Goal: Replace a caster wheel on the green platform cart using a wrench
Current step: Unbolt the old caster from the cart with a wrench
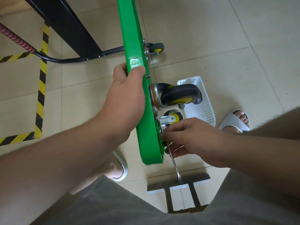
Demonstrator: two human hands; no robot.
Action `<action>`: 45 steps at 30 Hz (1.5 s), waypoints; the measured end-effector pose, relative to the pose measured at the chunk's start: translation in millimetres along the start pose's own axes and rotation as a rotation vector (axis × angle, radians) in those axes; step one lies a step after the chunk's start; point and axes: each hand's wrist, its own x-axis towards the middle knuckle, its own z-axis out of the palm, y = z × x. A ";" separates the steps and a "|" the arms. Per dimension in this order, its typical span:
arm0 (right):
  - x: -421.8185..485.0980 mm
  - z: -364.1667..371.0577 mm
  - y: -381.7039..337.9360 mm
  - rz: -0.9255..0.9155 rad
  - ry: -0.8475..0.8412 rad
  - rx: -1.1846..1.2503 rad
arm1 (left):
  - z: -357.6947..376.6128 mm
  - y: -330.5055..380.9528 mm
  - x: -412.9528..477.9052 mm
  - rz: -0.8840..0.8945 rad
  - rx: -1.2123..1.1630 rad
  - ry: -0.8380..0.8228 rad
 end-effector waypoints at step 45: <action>-1.4 2.5 1.4 -0.065 0.002 -0.091 | 0.2 0.0 0.6 0.015 0.012 0.045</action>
